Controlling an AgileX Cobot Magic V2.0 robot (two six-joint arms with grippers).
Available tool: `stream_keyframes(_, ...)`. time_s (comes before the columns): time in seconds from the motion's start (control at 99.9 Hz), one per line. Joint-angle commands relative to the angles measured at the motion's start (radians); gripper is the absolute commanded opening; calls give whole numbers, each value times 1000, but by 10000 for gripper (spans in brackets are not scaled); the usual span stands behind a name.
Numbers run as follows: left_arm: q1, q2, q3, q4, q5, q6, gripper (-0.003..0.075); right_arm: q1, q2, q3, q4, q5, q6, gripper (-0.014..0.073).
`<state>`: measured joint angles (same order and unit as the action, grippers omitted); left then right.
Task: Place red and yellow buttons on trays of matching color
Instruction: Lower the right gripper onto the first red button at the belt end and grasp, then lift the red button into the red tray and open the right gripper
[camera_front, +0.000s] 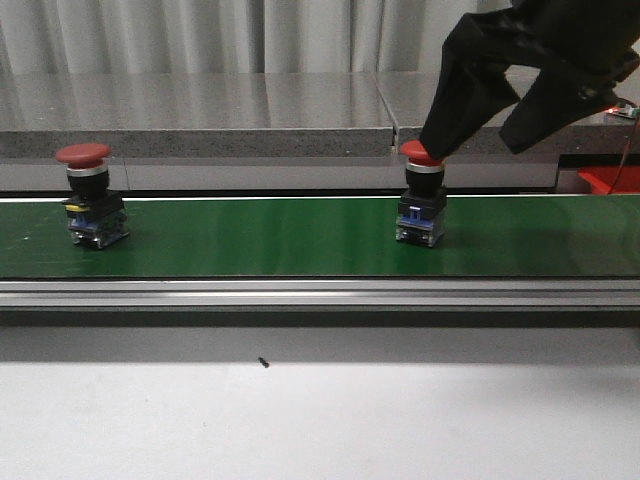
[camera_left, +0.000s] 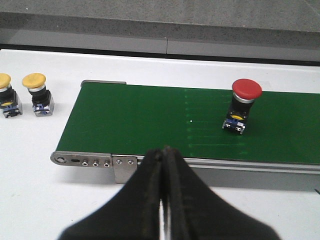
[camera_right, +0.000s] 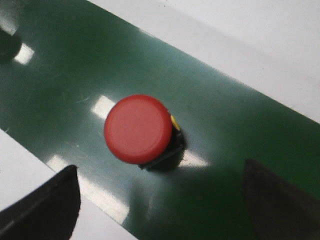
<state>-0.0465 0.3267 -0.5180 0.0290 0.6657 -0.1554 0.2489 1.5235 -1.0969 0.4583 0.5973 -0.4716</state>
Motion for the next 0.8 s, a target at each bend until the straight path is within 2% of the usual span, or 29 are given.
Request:
stream_keyframes(0.0,-8,9,-26,-6,-76,-1,-20,0,-10,-49,9,-40,-8,647)
stream_keyframes(0.36,-8,9,-26,-6,-76,-1,-20,0,76,-81,-4,-65,-8,625)
stream_keyframes(0.48,-8,9,-26,-6,-76,-1,-20,0,100,-81,-15,-74,-8,524)
stream_keyframes(0.671,-8,9,-26,-6,-76,-1,-20,0,108,-81,-19,-67,-8,266)
stream_keyframes(0.721,-8,9,-26,-6,-76,-1,-20,-1,105,-81,-19,-63,-8,228)
stream_keyframes(0.791,-8,9,-26,-6,-76,-1,-20,-4,103,-87,-19,-47,-8,218)
